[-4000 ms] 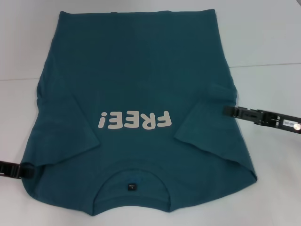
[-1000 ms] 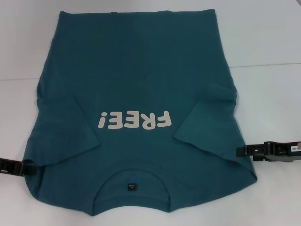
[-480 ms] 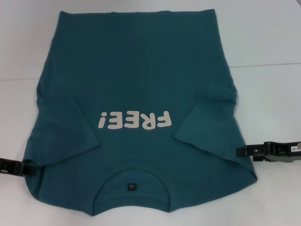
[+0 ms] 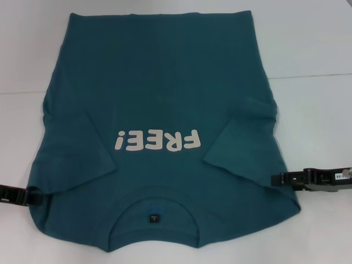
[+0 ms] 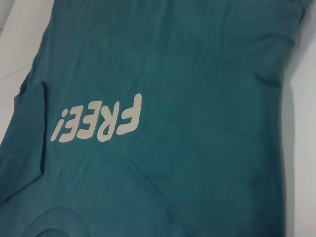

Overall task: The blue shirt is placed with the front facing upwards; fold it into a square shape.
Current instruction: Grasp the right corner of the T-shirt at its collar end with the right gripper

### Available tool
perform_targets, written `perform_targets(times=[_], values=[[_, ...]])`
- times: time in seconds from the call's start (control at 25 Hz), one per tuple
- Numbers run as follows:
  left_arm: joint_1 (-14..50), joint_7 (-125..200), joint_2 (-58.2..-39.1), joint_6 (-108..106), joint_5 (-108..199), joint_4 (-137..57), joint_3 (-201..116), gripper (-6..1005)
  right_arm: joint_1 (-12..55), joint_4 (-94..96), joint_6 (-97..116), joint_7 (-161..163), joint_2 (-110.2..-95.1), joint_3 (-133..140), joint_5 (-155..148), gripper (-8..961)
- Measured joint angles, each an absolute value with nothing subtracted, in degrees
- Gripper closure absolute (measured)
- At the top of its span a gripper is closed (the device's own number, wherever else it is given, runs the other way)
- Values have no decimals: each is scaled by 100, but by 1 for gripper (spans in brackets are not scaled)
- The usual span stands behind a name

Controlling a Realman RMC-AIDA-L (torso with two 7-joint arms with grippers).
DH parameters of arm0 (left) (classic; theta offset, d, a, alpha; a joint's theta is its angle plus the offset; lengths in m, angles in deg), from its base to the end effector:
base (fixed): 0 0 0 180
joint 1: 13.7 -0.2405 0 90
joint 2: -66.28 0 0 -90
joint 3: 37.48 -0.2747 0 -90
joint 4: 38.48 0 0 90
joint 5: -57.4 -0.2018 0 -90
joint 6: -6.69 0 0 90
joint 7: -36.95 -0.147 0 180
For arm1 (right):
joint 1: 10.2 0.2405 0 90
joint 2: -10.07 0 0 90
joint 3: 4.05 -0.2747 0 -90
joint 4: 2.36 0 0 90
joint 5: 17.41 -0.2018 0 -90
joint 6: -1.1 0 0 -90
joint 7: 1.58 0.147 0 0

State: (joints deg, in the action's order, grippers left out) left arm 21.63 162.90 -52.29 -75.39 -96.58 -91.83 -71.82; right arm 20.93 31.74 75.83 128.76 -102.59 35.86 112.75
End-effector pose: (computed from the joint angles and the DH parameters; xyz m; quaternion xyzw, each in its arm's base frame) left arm -0.3220 0.3621 0.0364 -0.8323 -0.5078 0.0271 0.2206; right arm 0.3443 0.3493 0.0159 -0.7532 0.6247 0.1201 0.1675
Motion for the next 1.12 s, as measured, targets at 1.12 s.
perform_targets(times=[1.12], values=[[2163,16290,-5240,-7522,-9658,-9182,-7195,977,2043,3184,8365,12740,-10309,3533,11088,123]])
